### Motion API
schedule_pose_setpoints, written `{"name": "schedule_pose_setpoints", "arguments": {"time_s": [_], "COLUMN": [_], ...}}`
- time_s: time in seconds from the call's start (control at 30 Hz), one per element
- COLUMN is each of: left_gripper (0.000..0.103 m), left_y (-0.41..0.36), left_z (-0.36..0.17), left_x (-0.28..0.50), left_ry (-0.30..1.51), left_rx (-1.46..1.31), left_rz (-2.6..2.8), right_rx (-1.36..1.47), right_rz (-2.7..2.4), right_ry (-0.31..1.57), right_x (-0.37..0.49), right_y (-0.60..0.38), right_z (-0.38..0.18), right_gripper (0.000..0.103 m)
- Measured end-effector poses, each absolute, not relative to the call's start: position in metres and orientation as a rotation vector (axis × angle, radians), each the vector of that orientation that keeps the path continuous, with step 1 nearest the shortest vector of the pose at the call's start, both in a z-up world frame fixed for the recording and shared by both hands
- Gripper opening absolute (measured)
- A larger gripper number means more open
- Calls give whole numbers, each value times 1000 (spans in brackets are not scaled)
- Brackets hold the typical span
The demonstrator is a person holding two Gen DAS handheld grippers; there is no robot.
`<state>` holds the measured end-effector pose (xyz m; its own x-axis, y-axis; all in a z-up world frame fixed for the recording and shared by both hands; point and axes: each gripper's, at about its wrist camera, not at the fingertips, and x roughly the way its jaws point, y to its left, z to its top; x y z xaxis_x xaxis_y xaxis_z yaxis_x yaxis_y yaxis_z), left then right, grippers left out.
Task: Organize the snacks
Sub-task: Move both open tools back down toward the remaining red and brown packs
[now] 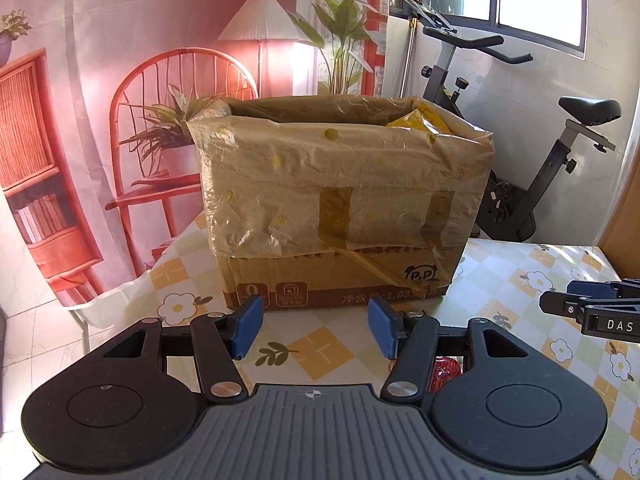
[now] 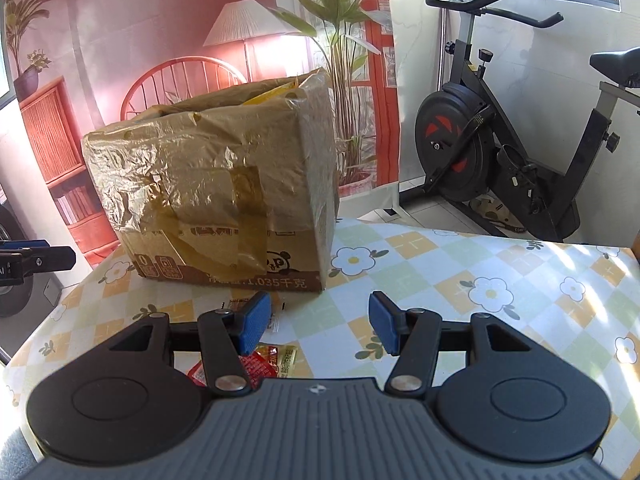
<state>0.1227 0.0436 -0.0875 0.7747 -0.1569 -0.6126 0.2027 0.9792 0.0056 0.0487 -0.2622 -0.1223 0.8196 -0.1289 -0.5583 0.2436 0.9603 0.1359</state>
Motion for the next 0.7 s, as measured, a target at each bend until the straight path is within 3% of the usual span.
{"name": "schedule_pose_setpoints", "arguments": {"time_s": [0.7], "left_gripper": [61], "left_y": [40], "left_z": [-137], "left_x": [140], "left_ry": [709], "left_rx": [76], "left_rz": [-216], "right_rx": [202], "right_rz": [-190], "right_ry": [662], "right_x": [57], "right_y": [-264], "right_z": [-174], "right_gripper": [58]}}
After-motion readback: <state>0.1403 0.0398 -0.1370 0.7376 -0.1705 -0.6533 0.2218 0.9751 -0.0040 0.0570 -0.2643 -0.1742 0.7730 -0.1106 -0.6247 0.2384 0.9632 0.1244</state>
